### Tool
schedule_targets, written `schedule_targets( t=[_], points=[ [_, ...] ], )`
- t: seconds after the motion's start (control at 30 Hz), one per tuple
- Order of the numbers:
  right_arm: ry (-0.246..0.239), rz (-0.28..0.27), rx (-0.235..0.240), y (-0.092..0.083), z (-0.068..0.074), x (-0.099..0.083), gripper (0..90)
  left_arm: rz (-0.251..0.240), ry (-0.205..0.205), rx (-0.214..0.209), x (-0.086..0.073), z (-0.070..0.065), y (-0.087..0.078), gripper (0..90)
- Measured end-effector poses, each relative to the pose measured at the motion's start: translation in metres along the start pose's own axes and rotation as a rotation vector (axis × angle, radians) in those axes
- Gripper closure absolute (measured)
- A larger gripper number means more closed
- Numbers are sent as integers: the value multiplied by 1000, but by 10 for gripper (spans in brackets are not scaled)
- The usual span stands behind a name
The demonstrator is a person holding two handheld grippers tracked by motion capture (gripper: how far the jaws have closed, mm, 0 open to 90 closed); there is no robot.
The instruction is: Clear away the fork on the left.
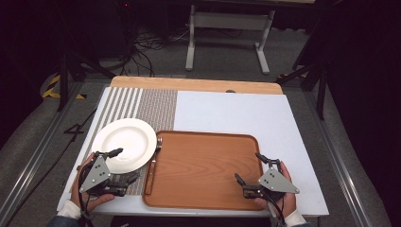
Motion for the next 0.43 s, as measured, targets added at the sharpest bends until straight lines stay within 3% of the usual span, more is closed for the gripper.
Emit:
schedule_targets(
  t=[0.43],
  points=[
    [1, -8, 13, 8, -3, 1, 84, 11, -1, 20, -1, -1, -4, 78]
  ],
)
Point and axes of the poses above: each handheld gripper's, and its own axes: y roughly forward along the jaws, x roughly out of its top, z roughly to its left, the point moved 2 cm from there along y, roughly forward along the jaws, and after that the axes turned 6 degrees about y, right-handed, at the moved point
